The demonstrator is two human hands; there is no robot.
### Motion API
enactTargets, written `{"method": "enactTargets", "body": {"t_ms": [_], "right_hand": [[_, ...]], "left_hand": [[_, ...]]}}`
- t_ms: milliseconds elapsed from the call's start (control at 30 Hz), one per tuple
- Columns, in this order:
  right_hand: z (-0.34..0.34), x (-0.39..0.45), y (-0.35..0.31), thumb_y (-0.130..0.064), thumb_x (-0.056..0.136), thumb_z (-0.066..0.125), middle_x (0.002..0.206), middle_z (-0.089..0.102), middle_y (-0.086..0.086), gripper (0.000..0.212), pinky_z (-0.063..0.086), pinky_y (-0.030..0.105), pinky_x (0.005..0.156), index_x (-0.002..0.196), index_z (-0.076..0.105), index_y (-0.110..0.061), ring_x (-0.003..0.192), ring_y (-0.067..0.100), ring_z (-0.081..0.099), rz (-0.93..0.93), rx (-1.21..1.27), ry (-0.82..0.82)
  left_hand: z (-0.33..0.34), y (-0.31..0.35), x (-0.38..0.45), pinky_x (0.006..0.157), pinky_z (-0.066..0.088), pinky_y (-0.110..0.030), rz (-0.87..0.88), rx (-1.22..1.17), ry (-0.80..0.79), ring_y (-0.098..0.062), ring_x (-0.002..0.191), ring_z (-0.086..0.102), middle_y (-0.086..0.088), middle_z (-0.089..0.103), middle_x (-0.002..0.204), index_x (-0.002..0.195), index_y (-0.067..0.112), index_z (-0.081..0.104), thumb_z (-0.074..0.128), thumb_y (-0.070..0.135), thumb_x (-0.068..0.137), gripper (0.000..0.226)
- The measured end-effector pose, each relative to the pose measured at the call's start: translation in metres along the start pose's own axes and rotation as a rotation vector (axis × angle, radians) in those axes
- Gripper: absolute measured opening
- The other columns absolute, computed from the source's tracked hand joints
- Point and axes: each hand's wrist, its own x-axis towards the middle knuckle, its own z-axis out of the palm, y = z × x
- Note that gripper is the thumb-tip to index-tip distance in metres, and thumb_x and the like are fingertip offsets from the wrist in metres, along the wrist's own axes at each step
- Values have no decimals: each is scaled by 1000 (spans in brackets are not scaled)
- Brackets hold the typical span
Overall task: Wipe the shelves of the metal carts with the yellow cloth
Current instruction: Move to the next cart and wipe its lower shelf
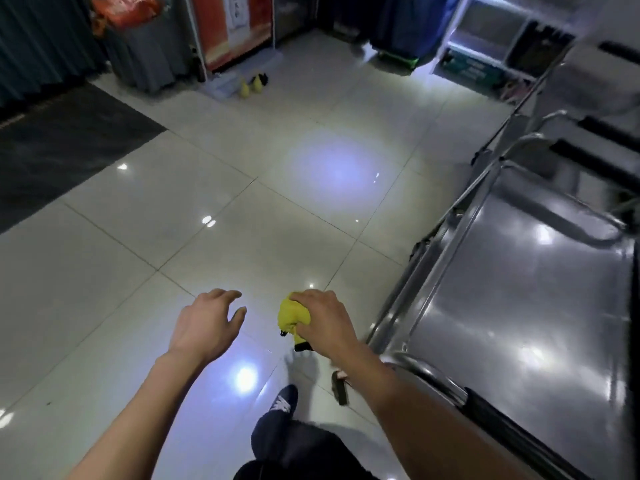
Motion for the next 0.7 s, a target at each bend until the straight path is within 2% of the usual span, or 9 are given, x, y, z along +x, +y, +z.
{"method": "enactTargets", "body": {"t_ms": [233, 333, 533, 633, 700], "right_hand": [[-69, 71, 6, -39, 81, 62, 138, 52, -10, 54, 38, 36, 99, 135, 53, -37, 120, 23, 43, 137, 77, 139], [-91, 91, 17, -45, 75, 53, 129, 57, -11, 51, 41, 37, 98, 125, 58, -37, 116, 21, 49, 204, 82, 177], [-112, 146, 48, -41, 83, 55, 132, 55, -9, 47, 41, 37, 99, 129, 57, -32, 120, 22, 49, 344, 51, 182], [-131, 183, 50, -31, 82, 63, 125, 57, -9, 45, 46, 41, 95, 125, 55, -39, 110, 21, 51, 454, 67, 247], [-140, 205, 52, -33, 81, 64, 118, 59, -11, 39, 48, 38, 93, 119, 56, -40, 104, 16, 53, 501, 71, 267]], "left_hand": [[-54, 46, 131, 98, 45, -41, 216, 93, -24, -23, 127, 51, 4, 56, 140, 140, 28, 54, 47, 46, 99, 45], [-61, 63, 178, 97, 46, -40, 306, 107, -39, -22, 125, 52, 5, 57, 138, 139, 28, 55, 48, 46, 99, 44], [-64, 82, 283, 98, 46, -39, 460, 128, -130, -21, 126, 52, 4, 57, 139, 140, 29, 53, 46, 47, 100, 45], [-79, 87, 345, 96, 46, -38, 533, 155, -143, -20, 125, 53, 6, 57, 139, 140, 30, 53, 45, 48, 100, 45], [-91, 92, 383, 96, 45, -37, 581, 178, -167, -19, 125, 52, 7, 56, 140, 140, 31, 52, 44, 49, 100, 45]]}}
